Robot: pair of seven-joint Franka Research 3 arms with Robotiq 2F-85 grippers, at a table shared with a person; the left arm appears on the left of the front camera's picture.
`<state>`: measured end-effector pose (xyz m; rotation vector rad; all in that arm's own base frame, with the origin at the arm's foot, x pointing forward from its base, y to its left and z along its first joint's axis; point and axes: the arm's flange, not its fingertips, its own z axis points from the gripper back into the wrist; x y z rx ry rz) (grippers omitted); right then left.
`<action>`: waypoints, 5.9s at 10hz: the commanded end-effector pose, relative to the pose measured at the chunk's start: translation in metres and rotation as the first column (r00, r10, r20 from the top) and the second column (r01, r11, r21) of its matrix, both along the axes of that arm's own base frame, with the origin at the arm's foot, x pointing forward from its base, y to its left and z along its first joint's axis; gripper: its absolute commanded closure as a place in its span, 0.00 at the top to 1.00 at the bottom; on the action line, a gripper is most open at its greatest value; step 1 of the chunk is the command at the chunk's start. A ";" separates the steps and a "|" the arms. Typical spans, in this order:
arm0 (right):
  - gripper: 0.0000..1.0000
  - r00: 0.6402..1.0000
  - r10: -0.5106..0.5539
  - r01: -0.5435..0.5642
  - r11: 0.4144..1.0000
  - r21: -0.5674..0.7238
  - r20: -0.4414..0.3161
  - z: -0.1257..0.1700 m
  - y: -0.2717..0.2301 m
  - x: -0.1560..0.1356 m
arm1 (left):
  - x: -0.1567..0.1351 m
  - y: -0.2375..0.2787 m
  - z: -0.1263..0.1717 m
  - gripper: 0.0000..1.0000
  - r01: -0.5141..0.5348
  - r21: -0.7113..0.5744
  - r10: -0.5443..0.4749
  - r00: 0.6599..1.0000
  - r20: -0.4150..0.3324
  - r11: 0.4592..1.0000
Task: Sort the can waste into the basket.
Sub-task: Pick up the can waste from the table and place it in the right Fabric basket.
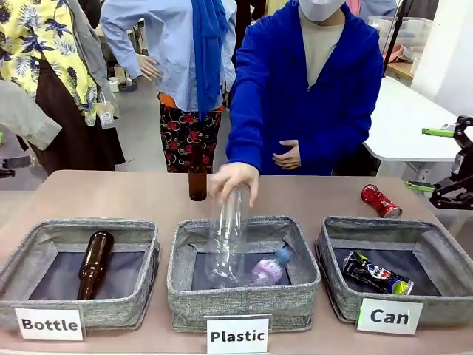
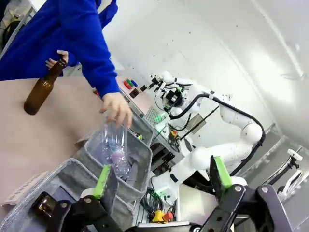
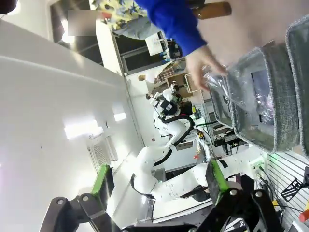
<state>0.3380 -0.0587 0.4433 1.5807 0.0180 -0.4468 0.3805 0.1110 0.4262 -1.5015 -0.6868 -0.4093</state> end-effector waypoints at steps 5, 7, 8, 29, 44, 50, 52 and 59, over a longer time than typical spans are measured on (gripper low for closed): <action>1.00 1.000 -0.002 0.002 1.000 -0.023 0.004 0.002 0.000 -0.002 | -0.007 -0.004 0.001 1.00 -0.003 0.015 0.004 1.000 -0.009 1.000; 1.00 1.000 -0.002 0.002 1.000 -0.023 0.004 0.002 0.000 -0.002 | -0.007 -0.004 0.001 1.00 -0.003 0.015 0.004 1.000 -0.009 1.000; 1.00 1.000 -0.002 0.002 1.000 -0.023 0.004 0.002 0.000 -0.002 | -0.007 -0.004 0.001 1.00 -0.003 0.015 0.004 1.000 -0.009 1.000; 1.00 0.998 -0.019 -0.069 -0.067 -0.995 -0.068 -0.008 0.037 0.166 | -0.007 -0.004 0.001 1.00 -0.003 0.015 0.004 1.000 -0.009 1.000; 1.00 0.900 0.359 -0.208 -0.140 -0.968 -0.245 -0.126 0.016 0.286 | -0.007 -0.004 0.001 1.00 -0.003 0.015 0.004 1.000 -0.009 1.000; 1.00 0.913 0.301 -0.251 -0.121 -0.960 -0.276 -0.153 0.006 0.296 | -0.007 -0.004 0.001 1.00 -0.003 0.015 0.004 1.000 -0.009 1.000; 1.00 0.909 0.283 -0.284 -0.111 -0.952 -0.305 -0.166 0.005 0.302 | -0.007 -0.004 0.001 1.00 -0.003 0.015 0.004 1.000 -0.009 1.000; 0.00 0.883 0.301 -0.332 -0.140 -0.933 -0.360 -0.174 0.006 0.302 | -0.007 -0.004 0.001 1.00 -0.003 0.015 0.004 1.000 -0.009 1.000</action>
